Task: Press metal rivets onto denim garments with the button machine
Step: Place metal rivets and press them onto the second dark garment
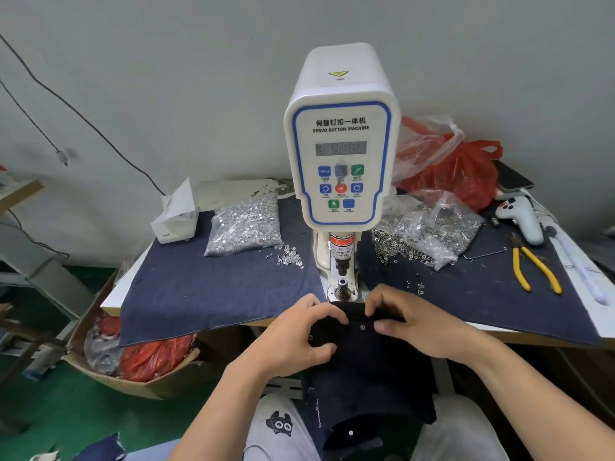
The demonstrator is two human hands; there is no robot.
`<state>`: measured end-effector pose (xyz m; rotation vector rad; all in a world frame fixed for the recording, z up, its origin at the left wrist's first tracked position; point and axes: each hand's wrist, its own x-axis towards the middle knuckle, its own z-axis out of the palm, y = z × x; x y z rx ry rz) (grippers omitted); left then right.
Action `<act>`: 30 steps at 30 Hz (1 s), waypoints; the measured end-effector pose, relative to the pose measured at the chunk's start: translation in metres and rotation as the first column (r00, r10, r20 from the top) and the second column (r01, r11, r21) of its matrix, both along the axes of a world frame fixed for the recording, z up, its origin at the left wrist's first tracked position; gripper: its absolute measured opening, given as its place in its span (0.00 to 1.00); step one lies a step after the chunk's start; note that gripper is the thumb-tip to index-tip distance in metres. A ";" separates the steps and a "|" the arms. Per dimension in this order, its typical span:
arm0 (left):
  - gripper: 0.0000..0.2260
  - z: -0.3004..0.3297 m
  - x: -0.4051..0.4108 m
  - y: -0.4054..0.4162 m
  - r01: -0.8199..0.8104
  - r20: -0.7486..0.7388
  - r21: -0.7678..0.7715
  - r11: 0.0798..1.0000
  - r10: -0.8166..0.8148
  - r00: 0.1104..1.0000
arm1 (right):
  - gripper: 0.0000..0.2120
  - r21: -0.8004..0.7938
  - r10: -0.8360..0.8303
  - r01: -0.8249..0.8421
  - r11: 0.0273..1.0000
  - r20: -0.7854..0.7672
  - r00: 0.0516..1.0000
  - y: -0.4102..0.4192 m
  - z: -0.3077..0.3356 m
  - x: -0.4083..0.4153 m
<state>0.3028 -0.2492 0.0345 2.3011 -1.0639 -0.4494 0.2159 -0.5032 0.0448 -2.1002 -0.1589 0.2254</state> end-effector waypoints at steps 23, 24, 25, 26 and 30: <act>0.11 -0.022 0.068 0.006 -0.554 -0.307 -0.214 0.805 0.483 0.820 | 0.09 -0.719 -0.465 0.583 0.377 0.398 0.791 -0.054 -0.029 0.102; 0.10 -0.026 0.069 0.005 -0.558 -0.281 -0.187 0.808 0.501 0.819 | 0.08 -0.722 -0.467 0.580 0.377 0.393 0.792 -0.054 -0.029 0.102; 0.09 -0.029 0.070 0.004 -0.568 -0.266 -0.173 0.805 0.517 0.814 | 0.07 -0.723 -0.471 0.579 0.377 0.389 0.792 -0.055 -0.028 0.103; 0.07 -0.031 0.071 0.003 -0.580 -0.263 -0.175 0.796 0.529 0.806 | 0.06 -0.725 -0.473 0.576 0.376 0.384 0.793 -0.055 -0.027 0.104; 0.06 -0.037 0.073 0.004 -0.593 -0.260 -0.244 0.767 0.537 0.802 | 0.06 -0.748 -0.466 0.564 0.349 0.384 0.797 -0.055 -0.029 0.105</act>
